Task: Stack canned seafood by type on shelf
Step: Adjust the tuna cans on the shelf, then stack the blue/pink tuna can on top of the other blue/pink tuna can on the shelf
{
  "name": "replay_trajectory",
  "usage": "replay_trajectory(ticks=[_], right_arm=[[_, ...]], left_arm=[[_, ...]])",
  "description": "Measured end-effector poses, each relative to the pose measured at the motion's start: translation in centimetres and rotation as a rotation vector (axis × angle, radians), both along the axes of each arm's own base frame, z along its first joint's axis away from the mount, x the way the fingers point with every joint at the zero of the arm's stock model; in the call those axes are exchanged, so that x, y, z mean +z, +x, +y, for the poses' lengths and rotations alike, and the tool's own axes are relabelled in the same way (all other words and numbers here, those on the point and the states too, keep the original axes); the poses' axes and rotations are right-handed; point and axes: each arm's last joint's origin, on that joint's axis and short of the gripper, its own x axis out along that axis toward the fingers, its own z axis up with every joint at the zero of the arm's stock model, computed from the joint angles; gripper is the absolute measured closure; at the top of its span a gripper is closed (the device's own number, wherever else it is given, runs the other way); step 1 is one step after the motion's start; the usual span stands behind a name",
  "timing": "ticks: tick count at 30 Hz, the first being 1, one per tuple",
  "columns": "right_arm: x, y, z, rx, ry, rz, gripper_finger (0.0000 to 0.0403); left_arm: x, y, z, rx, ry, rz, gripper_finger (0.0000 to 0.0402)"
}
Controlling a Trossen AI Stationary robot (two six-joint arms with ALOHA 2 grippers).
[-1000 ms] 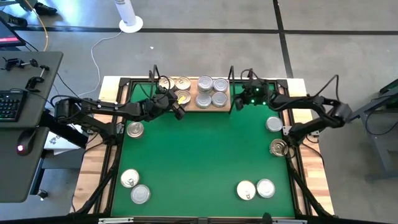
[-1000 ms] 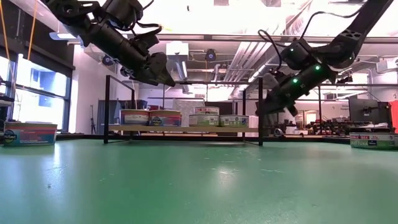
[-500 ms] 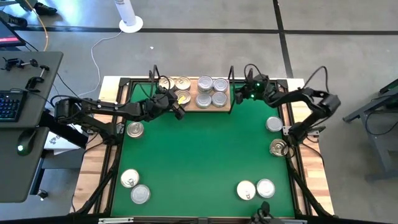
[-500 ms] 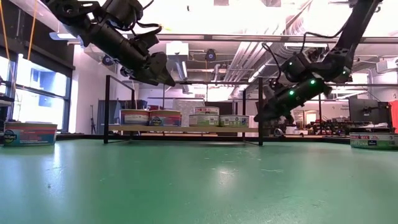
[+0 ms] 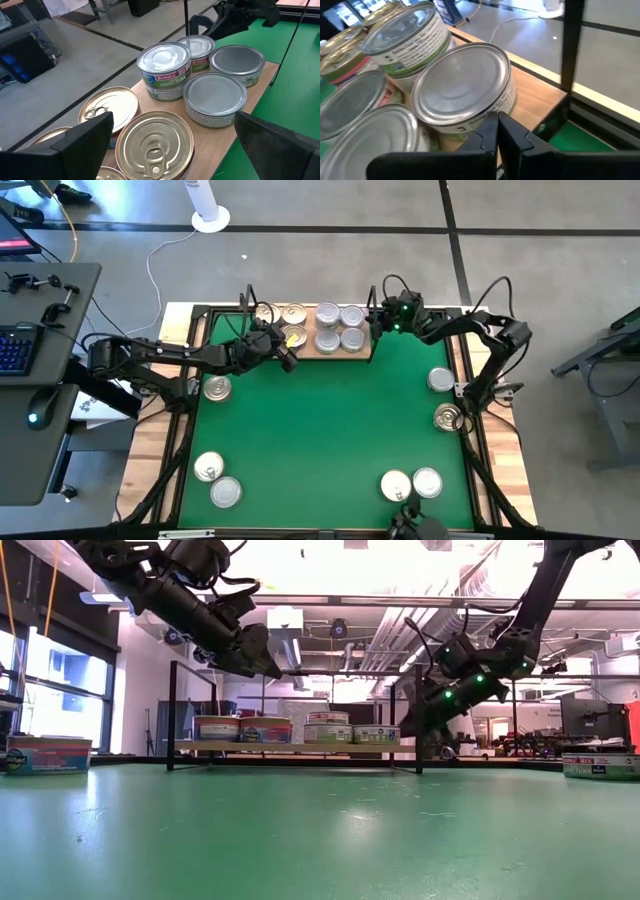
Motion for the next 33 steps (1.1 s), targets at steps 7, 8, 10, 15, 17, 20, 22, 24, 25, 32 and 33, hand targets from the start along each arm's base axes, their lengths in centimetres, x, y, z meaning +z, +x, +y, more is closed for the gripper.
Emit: replay_trajectory(ticks=[7, 8, 10, 15, 17, 20, 22, 24, 25, 32, 33], right_arm=[[0.1, 0.0, 0.0, 0.003, -0.011, -0.01, 0.0403], [0.2, 0.0, -0.1, 0.001, -0.012, -0.011, 0.0403], [0.5, -0.2, -0.2, -0.009, -0.019, -0.015, 0.0403], [2.3, -2.0, -0.2, -0.117, -0.039, 0.087, 0.0403], [3.4, -2.8, 0.5, -0.181, -0.071, 0.187, 0.0403], [5.7, -3.9, 2.6, -0.253, -0.123, 0.341, 0.0403], [7.2, -4.5, 4.7, -0.263, -0.144, 0.415, 0.0403], [8.6, -4.8, 7.0, -0.259, -0.151, 0.457, 0.0403], [9.1, -5.0, 8.3, -0.251, -0.144, 0.471, 0.0403], [10.0, -5.7, 16.6, -0.134, 0.008, 0.51, 0.0403], [10.0, -5.6, 17.6, -0.112, 0.033, 0.504, 0.0403]], left_arm=[[0.0, 0.0, 0.0, 0.0, 0.0, 0.0, 0.0003], [0.0, 0.0, 0.0, 0.0, 0.0, 0.0, 0.0003], [0.0, 0.0, 0.0, 0.0, 0.0, 0.0, 0.0003], [0.0, 0.0, 0.0, 0.0, -0.001, 0.003, 0.0003], [0.0, 0.0, 0.0, 0.0, -0.001, 0.004, 0.0003], [0.0, 0.0, 0.0, 0.0, -0.002, 0.003, 0.0003], [0.0, 0.0, 0.0, 0.004, -0.008, -0.003, 0.0003], [0.0, 0.0, 0.0, 0.013, -0.023, -0.019, 0.0003], [0.0, 0.0, 0.0, 0.018, -0.032, -0.029, 0.0003], [0.0, 0.4, -1.5, -0.029, -0.059, -0.061, 0.0003], [0.1, 0.6, -2.2, -0.043, -0.05, -0.064, 0.0003]])
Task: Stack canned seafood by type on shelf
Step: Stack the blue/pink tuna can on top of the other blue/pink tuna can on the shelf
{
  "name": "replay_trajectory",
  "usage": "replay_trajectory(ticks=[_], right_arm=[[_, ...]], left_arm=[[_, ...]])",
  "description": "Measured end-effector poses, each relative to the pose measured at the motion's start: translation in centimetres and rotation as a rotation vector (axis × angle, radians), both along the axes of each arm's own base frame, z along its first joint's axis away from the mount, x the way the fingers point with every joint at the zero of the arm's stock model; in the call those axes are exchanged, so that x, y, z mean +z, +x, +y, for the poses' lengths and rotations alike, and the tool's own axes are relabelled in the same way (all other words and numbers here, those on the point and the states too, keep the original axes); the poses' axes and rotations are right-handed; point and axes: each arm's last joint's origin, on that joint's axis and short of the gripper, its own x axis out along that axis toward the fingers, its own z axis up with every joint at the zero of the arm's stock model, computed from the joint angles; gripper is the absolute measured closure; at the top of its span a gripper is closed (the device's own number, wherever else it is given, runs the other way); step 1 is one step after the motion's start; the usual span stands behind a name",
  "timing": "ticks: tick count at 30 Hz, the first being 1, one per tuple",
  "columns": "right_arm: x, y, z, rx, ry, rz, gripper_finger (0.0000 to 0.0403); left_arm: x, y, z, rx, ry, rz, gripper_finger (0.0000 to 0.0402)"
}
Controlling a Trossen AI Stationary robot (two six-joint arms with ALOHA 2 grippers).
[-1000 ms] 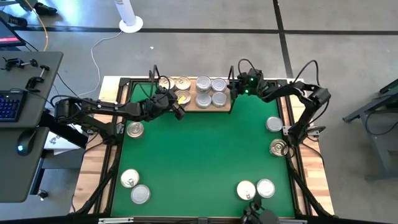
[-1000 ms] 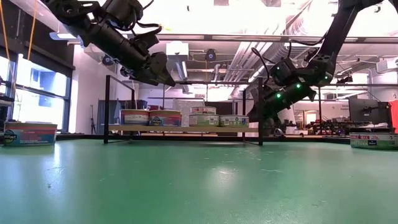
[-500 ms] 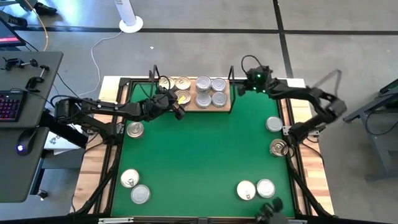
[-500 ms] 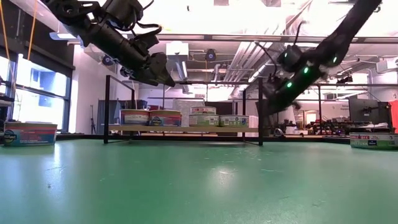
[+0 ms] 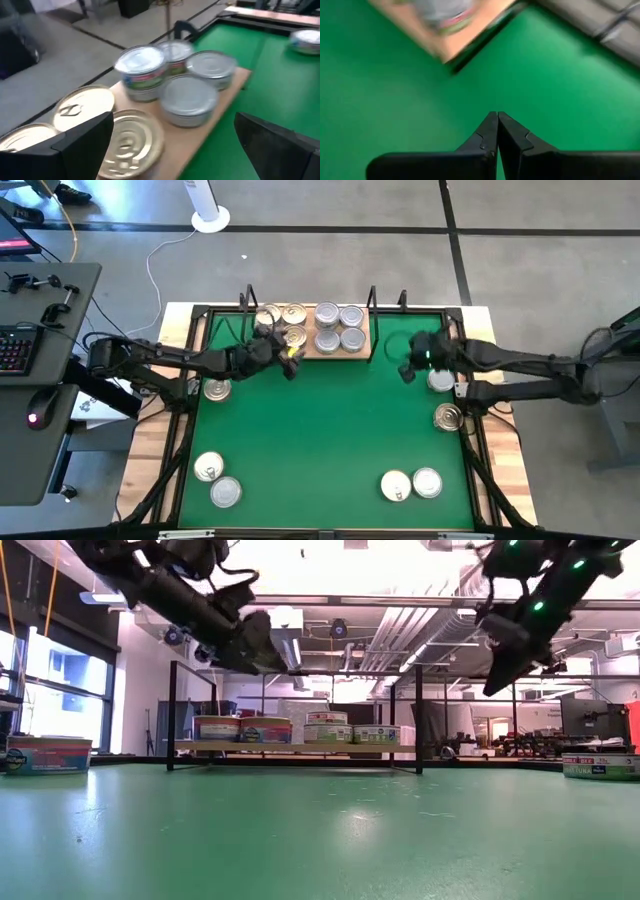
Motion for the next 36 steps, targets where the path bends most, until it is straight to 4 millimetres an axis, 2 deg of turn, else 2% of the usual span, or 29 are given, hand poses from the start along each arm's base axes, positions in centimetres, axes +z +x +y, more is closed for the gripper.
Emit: replay_trajectory(ticks=[4, 8, 11, 13, 16, 20, 26, 30, 36], right_arm=[[-0.1, 0.9, 3.9, 0.123, 0.056, -0.043, 0.0403], [-0.1, 1.9, 7.4, 0.261, -0.012, -0.091, 0.0403], [-0.3, 2.7, 9.2, 0.281, -0.118, -0.129, 0.0403], [-0.5, 3.6, 10.2, 0.282, -0.154, -0.168, 0.0403], [-1.4, 5.1, 11.4, 0.339, -0.187, -0.177, 0.0403], [-3.4, 6.9, 12.4, 0.408, -0.215, -0.123, 0.0403], [-6.7, 8.6, 13.1, 0.423, -0.216, -0.035, 0.0402], [-8.2, 9.6, 13.3, 0.456, -0.245, -0.008, 0.0402], [-9.5, 10.2, 13.6, 0.542, -0.208, 0.021, 0.0402]], left_arm=[[0.3, 0.4, -4.7, -0.031, 0.091, -0.001, 0.0003], [0.4, -0.3, -9.3, 0.005, 0.156, -0.032, 0.0003], [0.0, -1.3, -11.5, 0.041, 0.15, -0.061, 0.0003], [-0.3, -1.9, -12.1, 0.042, 0.121, -0.061, 0.0003], [-0.8, -2.8, -12.1, 0.017, 0.008, -0.034, 0.0004], [-1.4, -4.9, -11.4, 0.096, -0.066, 0.041, 0.0024], [-1.0, -8.8, -8.7, 0.269, -0.229, 0.168, 0.0081], [-1.0, -11.1, -7.0, 0.438, -0.299, 0.274, 0.0147], [-1.4, -12.4, -5.6, 0.609, -0.37, 0.404, 0.0293]])
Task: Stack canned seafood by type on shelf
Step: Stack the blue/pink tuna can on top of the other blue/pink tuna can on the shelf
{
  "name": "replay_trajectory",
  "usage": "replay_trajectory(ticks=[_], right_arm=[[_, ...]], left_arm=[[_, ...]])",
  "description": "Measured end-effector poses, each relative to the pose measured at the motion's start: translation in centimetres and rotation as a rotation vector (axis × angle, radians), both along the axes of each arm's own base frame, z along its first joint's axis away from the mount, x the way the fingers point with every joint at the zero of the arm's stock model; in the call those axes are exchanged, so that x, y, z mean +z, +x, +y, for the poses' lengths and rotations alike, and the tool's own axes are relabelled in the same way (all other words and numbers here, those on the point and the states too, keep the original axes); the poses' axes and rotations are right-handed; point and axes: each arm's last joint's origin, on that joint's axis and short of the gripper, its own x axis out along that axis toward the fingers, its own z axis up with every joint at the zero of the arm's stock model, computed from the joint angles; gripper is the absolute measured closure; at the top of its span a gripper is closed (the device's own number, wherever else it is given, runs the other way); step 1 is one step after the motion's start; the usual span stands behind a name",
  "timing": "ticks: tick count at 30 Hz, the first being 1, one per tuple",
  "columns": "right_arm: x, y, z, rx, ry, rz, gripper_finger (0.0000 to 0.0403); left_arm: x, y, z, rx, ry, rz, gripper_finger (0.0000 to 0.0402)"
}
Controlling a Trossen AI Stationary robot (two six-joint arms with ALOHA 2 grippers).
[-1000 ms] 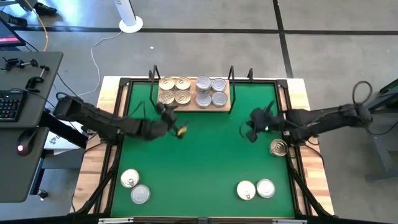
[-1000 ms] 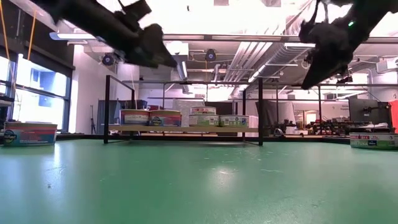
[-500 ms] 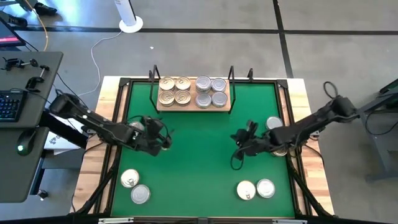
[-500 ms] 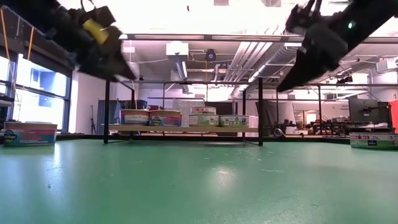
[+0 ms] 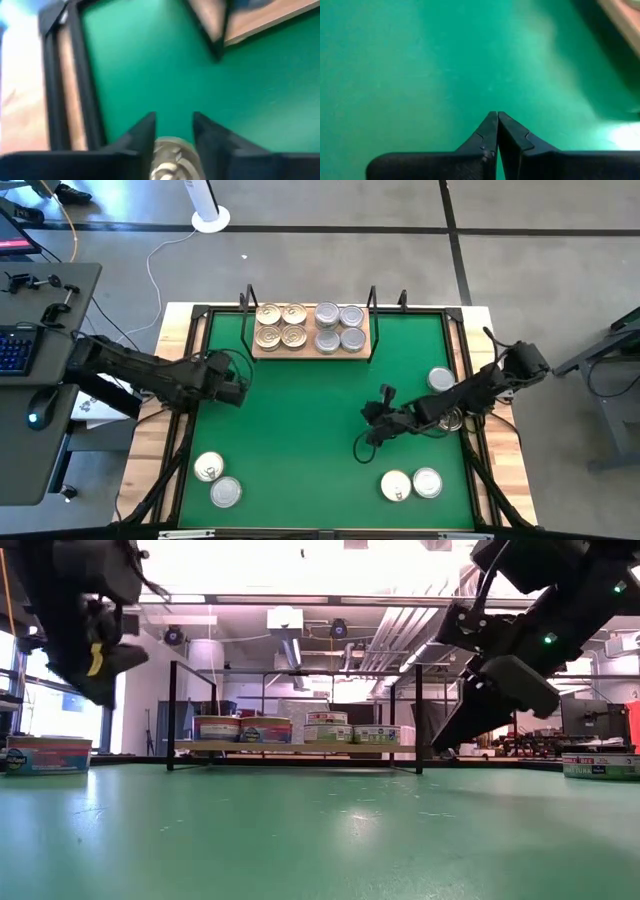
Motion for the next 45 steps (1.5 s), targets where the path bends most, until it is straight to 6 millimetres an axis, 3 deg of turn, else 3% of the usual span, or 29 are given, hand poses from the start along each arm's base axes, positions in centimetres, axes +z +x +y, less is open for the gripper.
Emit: replay_trajectory(ticks=[3, 5, 11, 19, 25, 35, 37, 43, 45], right_arm=[[-0.1, 0.1, 0.1, 0.042, -0.008, 0.016, 0.0402], [-0.1, 0.1, 0.1, 0.061, -0.009, 0.023, 0.0402], [0.0, 0.2, 0.2, 0.089, -0.028, 0.018, 0.0402], [0.0, 0.2, 0.2, 0.104, -0.035, 0.018, 0.0402], [0.0, 0.2, 0.3, 0.119, -0.019, 0.02, 0.0402], [0.0, 0.3, 0.5, 0.143, 0.045, 0.025, 0.0402], [0.0, 0.2, 0.5, 0.151, 0.055, 0.029, 0.0402], [0.0, 0.3, 0.5, 0.153, 0.054, 0.028, 0.0402], [0.0, 0.3, 0.6, 0.153, 0.054, 0.025, 0.0402]], left_arm=[[-0.2, -0.9, 0.8, 0.134, -0.075, 0.081, 0.0369], [-0.2, -1.3, 1.3, 0.197, -0.091, 0.123, 0.0393], [-0.5, -1.0, 2.7, 0.233, -0.171, 0.138, 0.0387], [-1.0, -0.2, 2.6, 0.176, -0.359, 0.121, 0.04], [-2.3, 0.7, 2.4, 0.089, -0.477, 0.259, 0.0401], [-4.2, 3.1, 2.2, -0.015, -0.504, 0.464, 0.0401], [-3.7, 4.1, 2.0, -0.041, -0.489, 0.443, 0.0401], [-2.5, 8.8, 0.9, -0.265, -0.472, 0.163, 0.0401], [-2.4, 10.9, 0.5, -0.391, -0.476, -0.014, 0.0401]])
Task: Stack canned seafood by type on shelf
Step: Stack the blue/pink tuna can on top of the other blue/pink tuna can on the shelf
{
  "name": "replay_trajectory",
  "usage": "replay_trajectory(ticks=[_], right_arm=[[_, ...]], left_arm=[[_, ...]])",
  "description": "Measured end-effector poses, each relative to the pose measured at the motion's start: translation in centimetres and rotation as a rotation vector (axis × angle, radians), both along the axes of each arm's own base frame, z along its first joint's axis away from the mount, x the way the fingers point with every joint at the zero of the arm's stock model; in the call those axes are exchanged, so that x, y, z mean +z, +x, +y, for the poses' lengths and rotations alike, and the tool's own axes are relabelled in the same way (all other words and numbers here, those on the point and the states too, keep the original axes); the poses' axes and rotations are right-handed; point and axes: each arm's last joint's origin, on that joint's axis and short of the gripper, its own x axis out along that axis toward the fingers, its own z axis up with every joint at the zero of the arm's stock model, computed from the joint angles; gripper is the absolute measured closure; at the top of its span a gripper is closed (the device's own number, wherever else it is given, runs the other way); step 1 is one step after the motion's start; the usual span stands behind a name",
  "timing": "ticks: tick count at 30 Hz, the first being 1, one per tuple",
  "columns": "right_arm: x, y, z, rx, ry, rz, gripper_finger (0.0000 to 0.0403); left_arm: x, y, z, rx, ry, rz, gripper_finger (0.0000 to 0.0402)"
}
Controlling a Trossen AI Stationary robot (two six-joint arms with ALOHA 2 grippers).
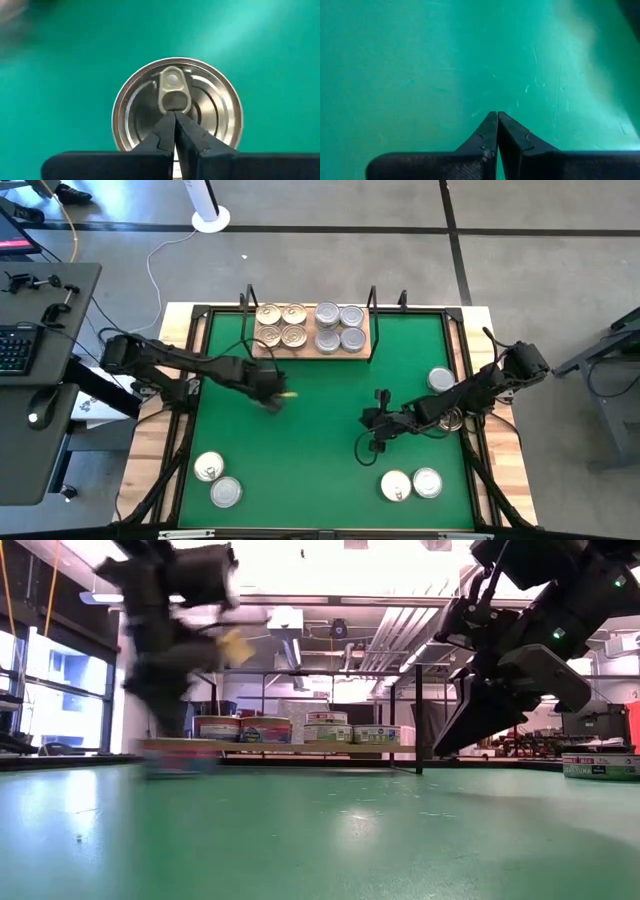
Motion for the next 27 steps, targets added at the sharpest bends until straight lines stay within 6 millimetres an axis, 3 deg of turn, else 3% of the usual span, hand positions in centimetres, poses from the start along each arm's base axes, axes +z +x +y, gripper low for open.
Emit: replay_trajectory(ticks=[3, 6, 13, 17, 20, 27], right_arm=[[0.0, 0.0, 0.0, 0.0, 0.002, -0.006, 0.0402], [0.1, 0.2, 0.1, 0.0, 0.008, -0.022, 0.0402], [0.5, 0.6, -0.4, -0.022, -0.013, -0.068, 0.0402], [0.5, 0.6, -0.8, 0.042, -0.093, -0.028, 0.0401], [1.8, 0.6, -0.8, 0.03, -0.113, -0.031, 0.0389], [2.6, -0.5, -1.4, 0.052, -0.053, -0.024, 0.0298]], left_arm=[[0.4, 2.4, -1.2, -0.176, -0.007, -0.226, 0.0401], [2.5, 4.5, -2.6, -0.28, 0.017, -0.461, 0.0401], [5.0, 4.8, -5.2, -0.383, 0.107, -0.446, 0.0401], [3.7, 4.2, -6.1, -0.391, 0.175, -0.423, 0.0401], [2.4, 3.8, -6.6, -0.398, 0.239, -0.482, 0.0401], [-0.9, 2.5, -6.9, -0.516, 0.365, -0.709, 0.0374]])
